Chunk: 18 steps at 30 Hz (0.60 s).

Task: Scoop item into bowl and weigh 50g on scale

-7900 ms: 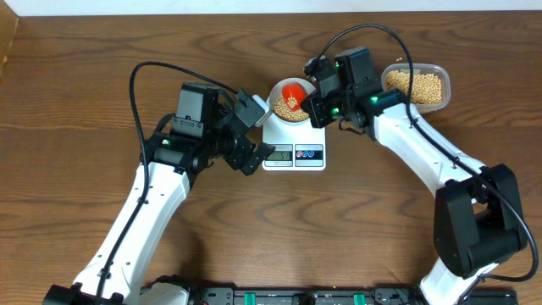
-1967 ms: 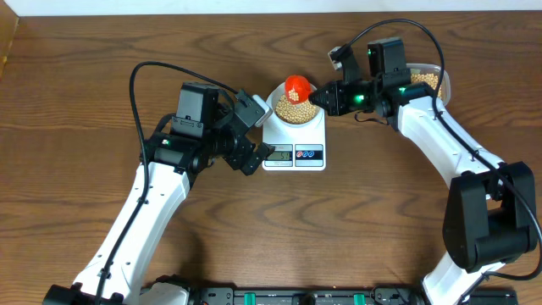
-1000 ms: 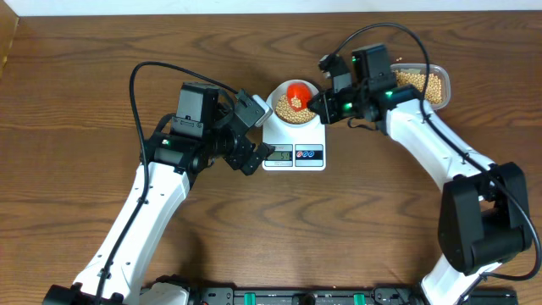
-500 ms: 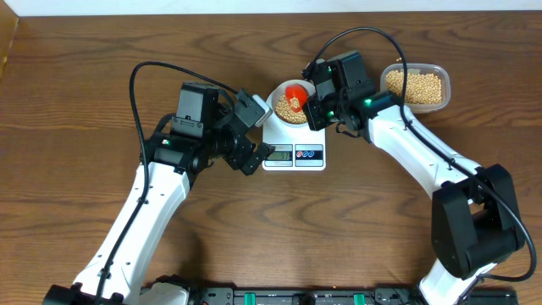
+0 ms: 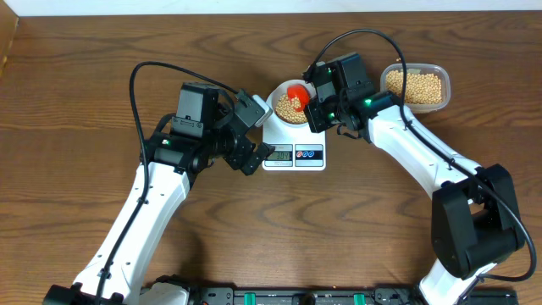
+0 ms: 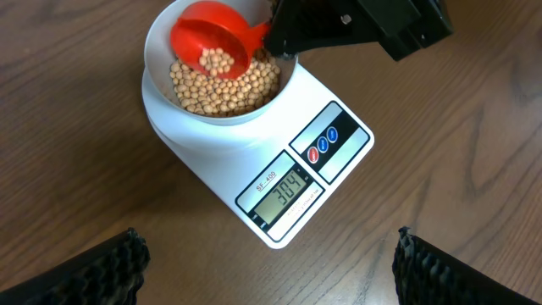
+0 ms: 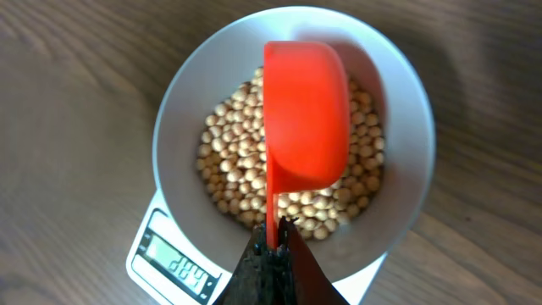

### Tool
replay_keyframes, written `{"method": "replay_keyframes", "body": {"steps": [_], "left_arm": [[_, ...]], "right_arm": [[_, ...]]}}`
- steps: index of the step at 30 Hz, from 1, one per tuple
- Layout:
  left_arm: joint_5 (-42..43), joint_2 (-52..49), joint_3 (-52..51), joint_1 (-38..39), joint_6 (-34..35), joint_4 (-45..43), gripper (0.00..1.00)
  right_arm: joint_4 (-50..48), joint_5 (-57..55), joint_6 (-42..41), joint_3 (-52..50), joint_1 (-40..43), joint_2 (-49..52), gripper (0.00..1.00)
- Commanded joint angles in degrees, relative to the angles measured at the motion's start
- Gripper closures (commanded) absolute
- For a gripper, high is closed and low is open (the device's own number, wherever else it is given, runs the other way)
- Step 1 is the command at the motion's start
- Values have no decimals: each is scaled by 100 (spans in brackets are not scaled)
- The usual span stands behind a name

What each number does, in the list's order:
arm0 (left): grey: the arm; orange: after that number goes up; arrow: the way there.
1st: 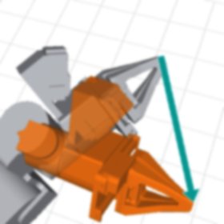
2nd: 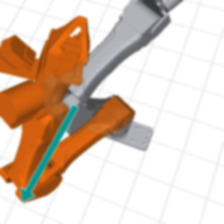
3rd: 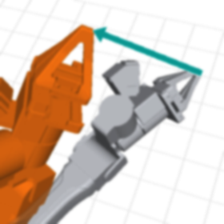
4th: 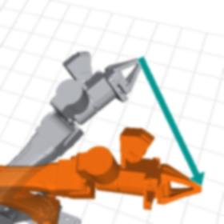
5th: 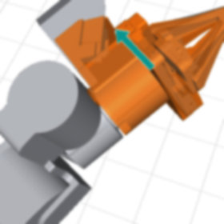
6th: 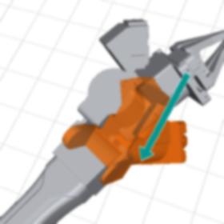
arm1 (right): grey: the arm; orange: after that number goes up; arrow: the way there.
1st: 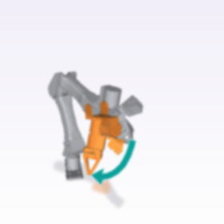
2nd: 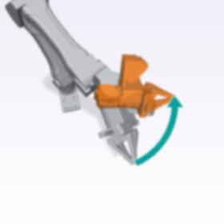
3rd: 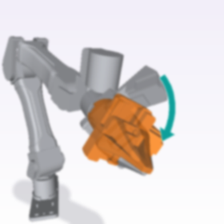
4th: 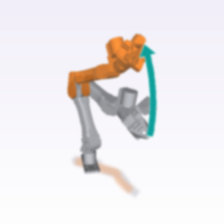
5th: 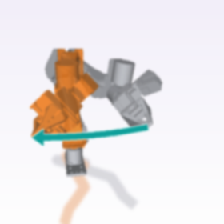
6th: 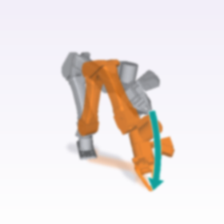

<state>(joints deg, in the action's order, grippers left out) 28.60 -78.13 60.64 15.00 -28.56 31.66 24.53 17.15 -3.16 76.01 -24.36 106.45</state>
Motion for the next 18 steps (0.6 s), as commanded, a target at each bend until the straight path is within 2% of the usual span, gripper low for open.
{"method": "replay_keyframes", "body": {"steps": [1, 18], "left_arm": [[33, -2, -42, 2, -57, 4, 5], [33, -2, -42, 2, -57, 4, 5]], "right_arm": [[52, 369, 70, -4, -39, 55, 99], [0, 1021, -24, -4, 26, 55, 99]]}}
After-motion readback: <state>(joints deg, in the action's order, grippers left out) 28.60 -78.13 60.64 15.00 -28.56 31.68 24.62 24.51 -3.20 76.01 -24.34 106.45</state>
